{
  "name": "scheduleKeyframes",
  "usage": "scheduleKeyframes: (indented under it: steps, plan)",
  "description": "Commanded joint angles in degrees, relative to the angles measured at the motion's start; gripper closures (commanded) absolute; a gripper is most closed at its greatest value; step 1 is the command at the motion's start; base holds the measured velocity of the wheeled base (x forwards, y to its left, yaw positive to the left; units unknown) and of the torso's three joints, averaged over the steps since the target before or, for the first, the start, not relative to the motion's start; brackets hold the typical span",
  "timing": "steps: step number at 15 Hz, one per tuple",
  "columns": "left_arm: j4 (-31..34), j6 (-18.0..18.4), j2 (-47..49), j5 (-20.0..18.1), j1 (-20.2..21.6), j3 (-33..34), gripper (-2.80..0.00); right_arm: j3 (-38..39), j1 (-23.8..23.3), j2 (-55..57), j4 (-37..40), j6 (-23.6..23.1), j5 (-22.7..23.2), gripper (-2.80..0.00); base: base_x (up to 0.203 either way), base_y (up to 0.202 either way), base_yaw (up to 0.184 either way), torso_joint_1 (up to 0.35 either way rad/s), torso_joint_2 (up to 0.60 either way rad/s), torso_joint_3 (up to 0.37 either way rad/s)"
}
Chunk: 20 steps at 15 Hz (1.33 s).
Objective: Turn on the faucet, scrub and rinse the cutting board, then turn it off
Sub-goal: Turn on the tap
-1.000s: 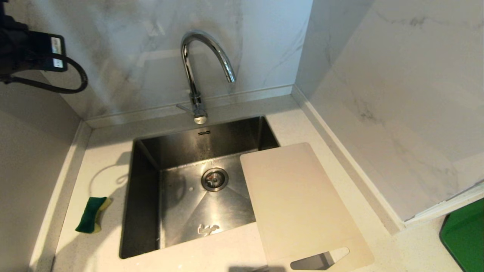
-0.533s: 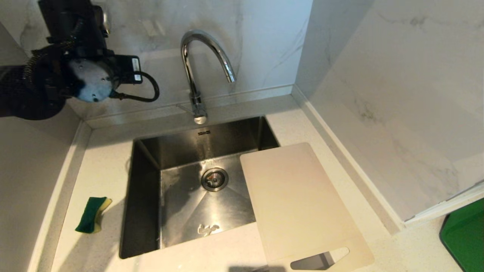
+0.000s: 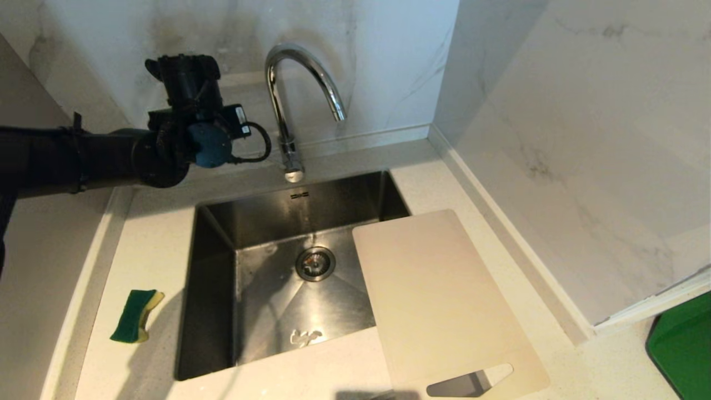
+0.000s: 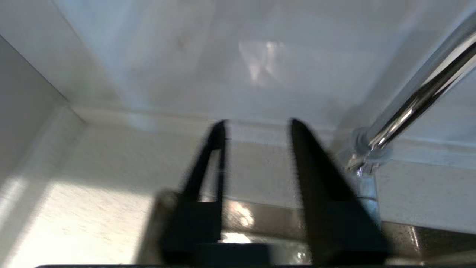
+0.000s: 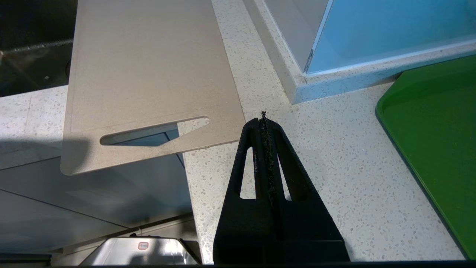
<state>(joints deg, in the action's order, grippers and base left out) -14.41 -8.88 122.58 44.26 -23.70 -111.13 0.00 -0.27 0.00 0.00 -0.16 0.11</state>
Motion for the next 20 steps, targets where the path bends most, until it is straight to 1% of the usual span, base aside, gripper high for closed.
scheduleKeyframes:
  steps: [1,6,8,10,12,13,15,18,20]
  plan:
    - [-0.16,-2.25,4.27,0.35,0.31,-0.53,-2.8,0.0,0.0,0.0,0.0,-0.02,0.06,0.0,0.0,0.0,0.0,0.0,0.0,0.0]
    - [-0.34,-8.51,5.31,1.16,-0.99,-0.86,-2.8,0.0,0.0,0.0,0.0,-0.02,0.06,0.0,0.0,0.0,0.0,0.0,0.0,0.0]
    - [-0.38,-10.35,5.56,0.2,-1.18,-0.89,-2.8,0.03,0.0,0.0,0.0,-0.02,-0.01,0.0,0.0,0.0,0.0,0.0,0.0,0.0]
    - [-0.44,-13.71,6.32,-0.93,-1.75,-0.93,-2.8,0.05,0.0,0.0,0.0,-0.02,0.06,0.0,0.0,0.0,0.0,0.0,0.0,0.0]
    - [-0.9,-16.05,7.91,-0.46,-2.11,-0.93,-2.8,0.0,0.0,0.0,-0.08,-0.02,0.06,0.0,0.0,0.0,0.0,0.0,0.0,0.0]
    - [-1.92,-16.6,8.77,-0.31,-2.37,-0.93,-2.8,0.04,0.0,0.0,-0.06,-0.02,0.06,0.0,0.0,0.0,0.0,0.0,0.0,0.0]
    - [-6.62,-16.66,10.63,1.03,-2.55,-0.93,-2.8,0.08,0.0,0.0,0.0,0.07,-0.02,0.0,0.0,0.0,0.0,0.0,0.0,0.0]
    - [-8.72,-16.87,12.83,1.33,-2.84,-0.93,-2.8,0.0,0.0,0.0,0.0,0.07,-0.02,0.0,0.0,0.0,0.0,0.0,0.0,0.0]
    - [-10.44,-16.29,13.3,1.61,-3.69,-0.99,-2.8,0.06,0.0,0.0,0.0,0.07,-0.02,0.0,0.0,0.0,0.0,0.0,0.0,0.0]
